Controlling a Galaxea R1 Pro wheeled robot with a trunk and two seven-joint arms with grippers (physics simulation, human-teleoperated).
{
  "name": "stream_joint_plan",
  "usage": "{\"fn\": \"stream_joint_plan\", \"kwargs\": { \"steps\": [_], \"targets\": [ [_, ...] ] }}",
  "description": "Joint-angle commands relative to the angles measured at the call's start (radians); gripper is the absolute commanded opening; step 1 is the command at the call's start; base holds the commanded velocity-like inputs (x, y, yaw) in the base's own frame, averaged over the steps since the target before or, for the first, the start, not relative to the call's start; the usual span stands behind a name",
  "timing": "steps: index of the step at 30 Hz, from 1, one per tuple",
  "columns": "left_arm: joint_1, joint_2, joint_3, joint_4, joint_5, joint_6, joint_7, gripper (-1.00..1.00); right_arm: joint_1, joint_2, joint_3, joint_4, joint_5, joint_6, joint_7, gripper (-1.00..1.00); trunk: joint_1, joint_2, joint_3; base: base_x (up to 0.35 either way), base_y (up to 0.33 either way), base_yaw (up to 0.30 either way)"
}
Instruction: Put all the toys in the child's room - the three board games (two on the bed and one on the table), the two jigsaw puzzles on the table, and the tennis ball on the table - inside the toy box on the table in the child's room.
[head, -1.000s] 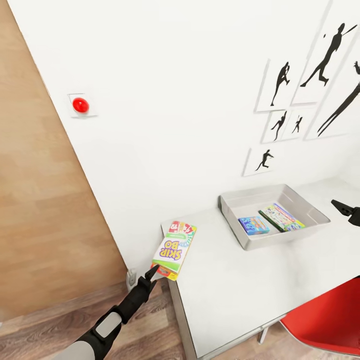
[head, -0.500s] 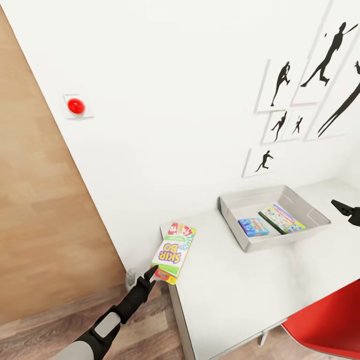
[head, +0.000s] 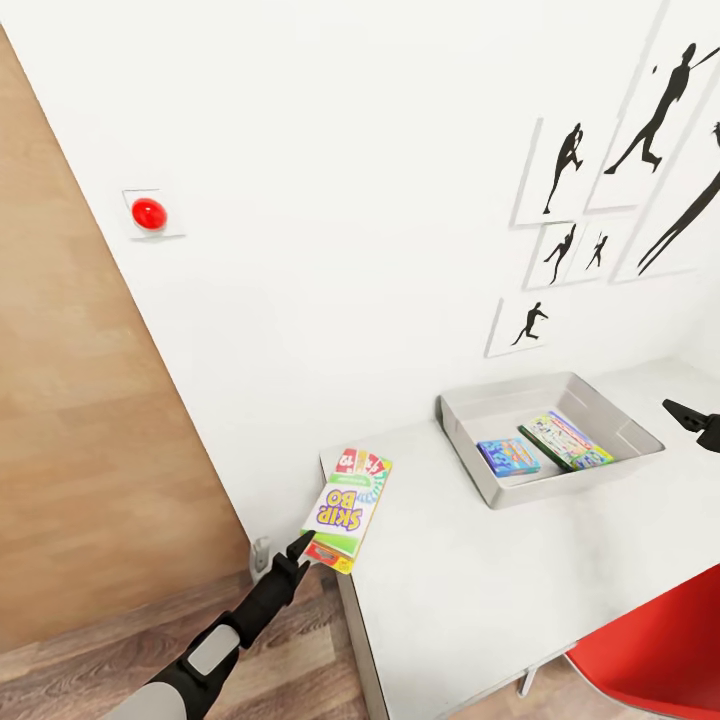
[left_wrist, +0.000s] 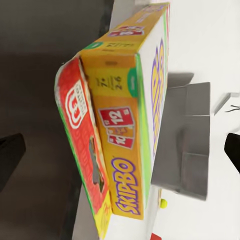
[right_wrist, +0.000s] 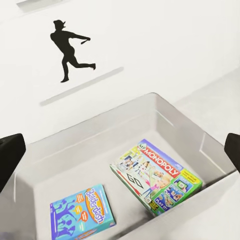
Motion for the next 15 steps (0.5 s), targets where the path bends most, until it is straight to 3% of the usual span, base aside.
{"fn": "stream_joint_plan", "kwargs": {
  "steps": [1,11,15],
  "targets": [
    [-0.001,0.0,0.003,0.0,0.005,0.011,-0.003,1.0,-0.001,0.0,-0.002,0.0,0.001,0.006,0.005,1.0,0.001,-0.002,-0.002,0.002,0.0,0.0],
    [-0.001,0.006,0.008,0.027,0.007,0.016,0.0,1.0,-0.001,0.0,-0.002,0.0,0.001,0.006,0.005,1.0,0.001,-0.002,-0.002,0.0,0.0,-0.004],
    [-0.001,0.007,0.009,0.032,0.007,0.017,-0.001,1.0,-0.001,-0.002,-0.002,0.0,0.001,0.006,0.005,1.0,0.001,-0.002,-0.002,0.0,0.0,-0.135]
  ]
}}
